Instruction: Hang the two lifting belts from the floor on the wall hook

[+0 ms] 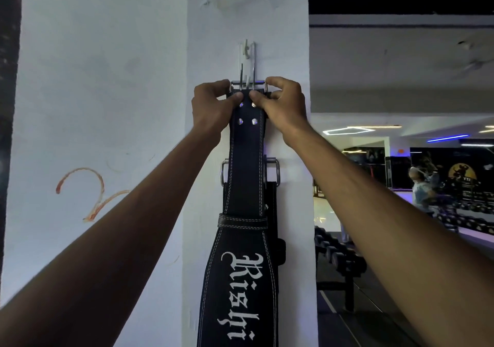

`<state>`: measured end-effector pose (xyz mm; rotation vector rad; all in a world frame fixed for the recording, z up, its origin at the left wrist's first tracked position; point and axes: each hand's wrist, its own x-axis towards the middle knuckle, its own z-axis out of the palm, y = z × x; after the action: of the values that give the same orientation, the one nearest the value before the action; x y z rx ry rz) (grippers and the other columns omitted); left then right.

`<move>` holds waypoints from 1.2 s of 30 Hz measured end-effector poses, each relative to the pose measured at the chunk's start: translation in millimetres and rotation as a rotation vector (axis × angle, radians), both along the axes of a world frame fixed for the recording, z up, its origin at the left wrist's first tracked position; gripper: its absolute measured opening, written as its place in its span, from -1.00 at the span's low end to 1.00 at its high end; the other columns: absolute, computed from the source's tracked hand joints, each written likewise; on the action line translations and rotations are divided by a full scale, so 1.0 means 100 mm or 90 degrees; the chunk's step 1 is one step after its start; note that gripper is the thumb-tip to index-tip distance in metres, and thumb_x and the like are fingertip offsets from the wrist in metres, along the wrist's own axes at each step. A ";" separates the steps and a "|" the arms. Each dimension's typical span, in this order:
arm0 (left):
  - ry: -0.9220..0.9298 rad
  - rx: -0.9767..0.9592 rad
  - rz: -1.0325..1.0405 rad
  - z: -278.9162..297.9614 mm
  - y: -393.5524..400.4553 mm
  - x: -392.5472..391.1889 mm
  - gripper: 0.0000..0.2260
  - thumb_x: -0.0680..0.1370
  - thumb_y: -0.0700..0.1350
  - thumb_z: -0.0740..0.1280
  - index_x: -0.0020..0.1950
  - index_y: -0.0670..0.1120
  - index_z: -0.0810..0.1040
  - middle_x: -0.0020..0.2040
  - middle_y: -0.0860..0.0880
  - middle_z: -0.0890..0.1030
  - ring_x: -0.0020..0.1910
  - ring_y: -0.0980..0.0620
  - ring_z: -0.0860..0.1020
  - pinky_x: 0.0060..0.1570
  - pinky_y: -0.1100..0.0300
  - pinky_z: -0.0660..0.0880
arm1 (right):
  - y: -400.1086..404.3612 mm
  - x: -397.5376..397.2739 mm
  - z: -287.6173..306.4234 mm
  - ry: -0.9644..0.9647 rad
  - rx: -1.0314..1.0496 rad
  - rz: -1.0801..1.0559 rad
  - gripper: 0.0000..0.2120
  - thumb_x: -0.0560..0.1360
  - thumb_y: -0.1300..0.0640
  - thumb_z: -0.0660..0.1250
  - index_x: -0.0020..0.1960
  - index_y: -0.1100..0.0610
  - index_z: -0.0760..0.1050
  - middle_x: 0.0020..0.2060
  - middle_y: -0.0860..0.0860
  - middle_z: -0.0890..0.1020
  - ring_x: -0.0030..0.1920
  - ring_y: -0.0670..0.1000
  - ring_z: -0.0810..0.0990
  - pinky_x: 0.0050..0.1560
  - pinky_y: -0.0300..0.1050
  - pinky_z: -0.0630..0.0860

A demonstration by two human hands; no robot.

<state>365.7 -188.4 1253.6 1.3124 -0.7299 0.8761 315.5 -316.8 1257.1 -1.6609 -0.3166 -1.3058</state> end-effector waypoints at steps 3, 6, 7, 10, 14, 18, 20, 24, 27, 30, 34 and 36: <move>0.001 0.010 -0.022 -0.06 0.03 0.10 -0.54 0.43 -0.10 0.52 0.28 -0.23 0.60 0.25 -0.12 0.66 0.19 0.04 0.63 -0.16 0.53 0.48 | 0.01 0.02 -0.05 0.007 0.012 0.008 -0.47 0.40 0.05 0.53 0.32 0.11 0.50 0.02 0.14 0.68 0.04 0.06 0.67 0.20 -0.01 0.57; -0.001 0.047 -0.061 -0.11 0.09 0.11 -0.61 0.37 -0.03 0.51 0.12 -0.20 0.66 0.08 -0.08 0.69 0.05 0.04 0.65 0.04 0.19 0.54 | 0.02 0.02 -0.10 0.012 0.023 0.003 -0.54 0.37 -0.04 0.50 0.23 0.01 0.52 -0.05 0.06 0.71 -0.03 0.01 0.68 0.12 -0.02 0.61; -0.004 0.063 -0.071 -0.12 0.11 0.10 -0.66 0.38 0.00 0.51 0.00 -0.22 0.67 -0.04 -0.10 0.66 -0.06 0.03 0.61 -0.02 0.12 0.50 | 0.04 0.02 -0.09 0.010 0.034 -0.002 -0.58 0.36 -0.10 0.47 0.18 -0.03 0.52 -0.07 0.03 0.71 -0.05 0.00 0.68 0.09 -0.01 0.62; 0.008 0.068 -0.068 -0.09 0.11 0.06 -0.48 0.37 0.21 0.49 -0.12 -0.28 0.66 -0.21 -0.14 0.57 -0.24 -0.01 0.49 -0.17 0.05 0.39 | 0.10 0.01 -0.06 0.003 0.077 -0.028 -0.59 0.37 -0.24 0.43 0.08 0.00 0.52 -0.09 -0.05 0.67 -0.05 -0.01 0.65 0.05 -0.03 0.61; 0.027 0.028 -0.003 -0.02 0.06 0.01 -0.41 0.28 0.30 0.48 -0.13 -0.25 0.69 -0.32 -0.08 0.59 -0.34 -0.02 0.48 -0.23 0.08 0.41 | 0.12 0.02 -0.02 0.038 0.097 -0.057 -0.61 0.37 -0.27 0.40 -0.06 0.04 0.52 -0.14 -0.07 0.65 -0.09 0.01 0.64 0.01 -0.04 0.61; 0.076 -0.005 0.008 0.01 0.03 0.01 -0.70 0.22 0.21 0.49 -0.35 -0.01 0.71 -0.31 -0.01 0.70 -0.16 -0.13 0.72 0.04 -0.05 0.67 | 0.12 0.00 0.00 0.057 0.103 -0.066 -0.70 0.34 -0.19 0.43 -0.24 0.02 0.48 -0.21 -0.04 0.67 -0.13 0.05 0.66 -0.07 -0.03 0.62; 0.093 -0.019 0.011 0.01 0.02 0.00 -0.76 0.20 0.18 0.48 -0.42 0.02 0.66 -0.34 0.00 0.67 -0.19 -0.15 0.71 0.04 -0.08 0.67 | 0.13 -0.03 0.01 0.056 0.098 -0.082 -0.70 0.34 -0.14 0.45 -0.31 0.03 0.45 -0.23 0.00 0.70 -0.18 0.06 0.67 -0.09 -0.02 0.64; 0.093 -0.035 0.022 -0.03 0.00 -0.07 -0.76 0.26 0.16 0.46 -0.35 -0.01 0.66 -0.38 0.07 0.64 -0.28 -0.02 0.64 0.01 -0.05 0.65 | 0.16 -0.06 -0.01 0.042 0.095 -0.085 -0.72 0.34 -0.16 0.44 -0.23 0.02 0.48 -0.22 -0.05 0.68 -0.16 0.03 0.66 -0.04 0.00 0.65; 0.074 -0.037 0.025 -0.14 0.00 -0.14 -0.67 0.30 0.21 0.46 -0.12 -0.01 0.73 -0.16 0.05 0.74 -0.06 0.00 0.72 0.13 -0.06 0.65 | 0.17 -0.07 -0.17 0.027 0.080 -0.065 -0.65 0.38 -0.20 0.41 0.03 -0.01 0.49 -0.15 -0.09 0.65 -0.06 0.03 0.65 0.07 0.04 0.60; 0.046 -0.042 0.063 -0.38 0.05 -0.23 -0.61 0.39 0.18 0.48 0.15 0.05 0.66 0.12 0.07 0.69 0.08 0.07 0.67 0.17 0.10 0.59 | 0.14 -0.09 -0.46 -0.004 0.037 -0.050 -0.60 0.43 -0.14 0.41 0.19 -0.05 0.41 -0.18 -0.03 0.66 -0.08 0.06 0.66 0.06 0.09 0.59; 0.040 -0.009 -0.056 -0.67 0.11 -0.27 -0.67 0.49 -0.06 0.48 0.23 -0.08 0.62 0.04 -0.10 0.71 -0.05 0.02 0.72 -0.04 0.09 0.67 | 0.08 -0.13 -0.81 -0.060 0.001 -0.012 -0.59 0.48 0.08 0.44 0.29 0.03 0.44 -0.14 0.05 0.72 -0.15 0.02 0.70 -0.01 0.06 0.64; 0.061 0.027 -0.144 -0.76 0.14 -0.31 -0.73 0.56 -0.17 0.43 0.25 -0.15 0.60 -0.03 -0.14 0.73 -0.12 0.04 0.72 -0.15 0.17 0.67 | 0.07 -0.14 -0.91 -0.077 -0.011 -0.006 -0.61 0.49 0.13 0.43 0.31 0.10 0.49 -0.07 0.08 0.73 -0.13 0.01 0.71 -0.01 0.06 0.64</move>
<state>334.6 -174.0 1177.9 1.2719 -0.8076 0.6153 301.6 -309.4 1166.6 -1.6029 -0.3938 -1.4174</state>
